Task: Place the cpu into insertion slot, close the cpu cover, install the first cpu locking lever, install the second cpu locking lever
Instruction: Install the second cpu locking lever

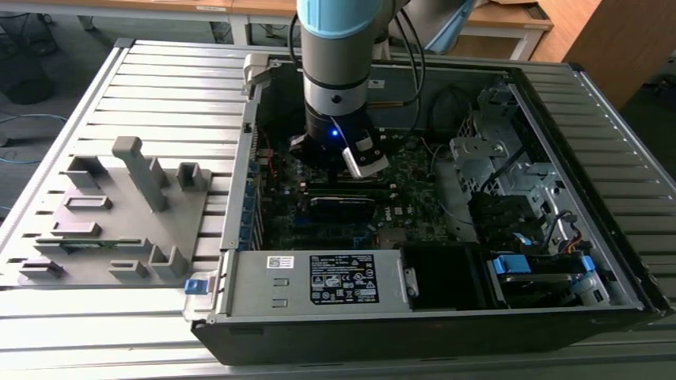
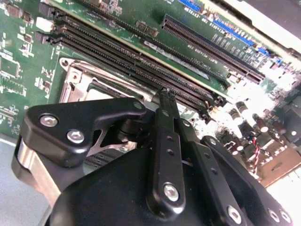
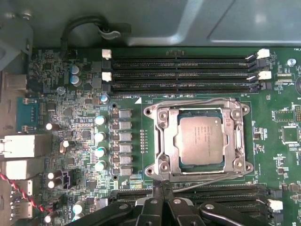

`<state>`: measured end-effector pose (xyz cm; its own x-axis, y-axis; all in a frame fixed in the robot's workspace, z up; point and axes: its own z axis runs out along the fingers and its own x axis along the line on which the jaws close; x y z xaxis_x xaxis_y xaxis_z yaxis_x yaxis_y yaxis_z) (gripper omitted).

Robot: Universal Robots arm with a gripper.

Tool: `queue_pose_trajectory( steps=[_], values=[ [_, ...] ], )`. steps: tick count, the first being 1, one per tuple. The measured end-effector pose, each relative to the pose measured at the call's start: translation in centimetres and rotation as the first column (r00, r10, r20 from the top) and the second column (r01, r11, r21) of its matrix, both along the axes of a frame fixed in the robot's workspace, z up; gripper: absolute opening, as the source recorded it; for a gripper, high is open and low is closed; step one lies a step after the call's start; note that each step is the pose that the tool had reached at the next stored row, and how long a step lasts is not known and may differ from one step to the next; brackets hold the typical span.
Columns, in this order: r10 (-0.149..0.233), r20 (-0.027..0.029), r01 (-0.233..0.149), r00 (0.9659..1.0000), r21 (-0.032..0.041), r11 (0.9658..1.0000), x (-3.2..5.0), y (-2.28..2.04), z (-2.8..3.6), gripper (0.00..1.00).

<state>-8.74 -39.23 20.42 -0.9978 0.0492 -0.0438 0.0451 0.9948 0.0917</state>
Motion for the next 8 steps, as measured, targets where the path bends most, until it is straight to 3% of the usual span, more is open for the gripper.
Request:
queue_pose_trajectory(
  steps=[4,8],
  values=[
    [0.000,0.0000,0.000,1.0000,0.0268,0.9996,-0.05,-0.45,-0.10,0.11],
    [0.000,0.0000,0.000,1.0000,0.0377,0.9993,-0.17,-0.49,-0.19,0.11]
  ],
)
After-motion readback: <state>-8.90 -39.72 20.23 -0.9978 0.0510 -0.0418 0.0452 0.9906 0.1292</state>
